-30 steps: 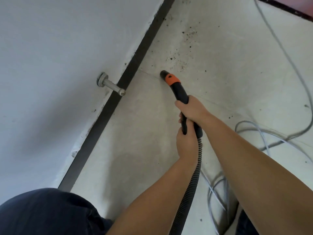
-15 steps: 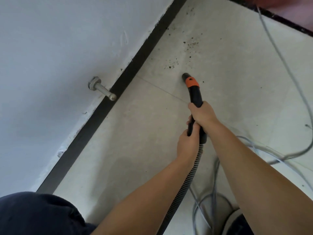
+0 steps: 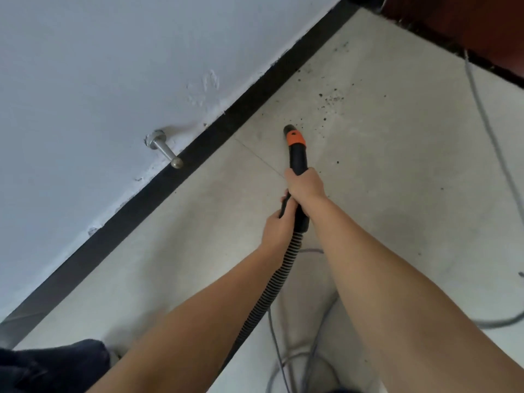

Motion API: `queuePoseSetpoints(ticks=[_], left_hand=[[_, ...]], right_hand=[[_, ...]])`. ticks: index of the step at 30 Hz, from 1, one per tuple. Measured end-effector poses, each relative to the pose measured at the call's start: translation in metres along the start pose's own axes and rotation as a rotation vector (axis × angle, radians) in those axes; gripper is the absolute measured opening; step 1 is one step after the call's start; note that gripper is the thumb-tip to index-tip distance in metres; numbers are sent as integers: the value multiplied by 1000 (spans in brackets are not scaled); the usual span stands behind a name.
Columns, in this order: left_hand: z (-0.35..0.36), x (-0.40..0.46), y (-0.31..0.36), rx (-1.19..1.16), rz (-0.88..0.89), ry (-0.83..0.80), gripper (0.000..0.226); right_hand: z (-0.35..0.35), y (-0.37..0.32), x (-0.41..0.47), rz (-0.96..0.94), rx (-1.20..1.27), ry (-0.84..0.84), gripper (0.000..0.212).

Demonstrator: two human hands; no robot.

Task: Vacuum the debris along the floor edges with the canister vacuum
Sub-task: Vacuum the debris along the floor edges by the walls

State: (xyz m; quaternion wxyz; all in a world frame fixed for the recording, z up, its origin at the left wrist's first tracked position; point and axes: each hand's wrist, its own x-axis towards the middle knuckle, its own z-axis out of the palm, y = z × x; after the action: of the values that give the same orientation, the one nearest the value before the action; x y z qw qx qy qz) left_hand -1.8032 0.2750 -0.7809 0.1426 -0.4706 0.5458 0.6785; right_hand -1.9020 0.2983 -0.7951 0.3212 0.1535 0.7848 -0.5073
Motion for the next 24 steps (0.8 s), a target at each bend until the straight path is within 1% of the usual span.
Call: queuePoseSetpoints(ticks=[2,4,8,11,13,16,19,24], left_hand=[[21,-14,-6,18,-27,-23,50],[41,-30,-11,23,-56,-40,52],[72,-51,-6,58,-73,-20,56],[90,-51,1,78,-71,-20,63],[98,-43,2,54,-74,-19,61],[98,-24,8,-29,-44,24,58],[84,-5,22,-96,-14,74,56],[62,18,42,-105,24,119,50]], right_hand=[[-24,12,-4,30,23,10,46],[-47,24,-8,54,37,-2,46],[-82,31,-12,72,66,-11,53],[-100,24,-5,88,49,-25,46],[-106,17,3,94,23,-40,41],[-94,0,17,69,-30,-108,35],[-72,-21,29,37,-93,-144,40],[-42,-46,46,-2,-147,-183,36]])
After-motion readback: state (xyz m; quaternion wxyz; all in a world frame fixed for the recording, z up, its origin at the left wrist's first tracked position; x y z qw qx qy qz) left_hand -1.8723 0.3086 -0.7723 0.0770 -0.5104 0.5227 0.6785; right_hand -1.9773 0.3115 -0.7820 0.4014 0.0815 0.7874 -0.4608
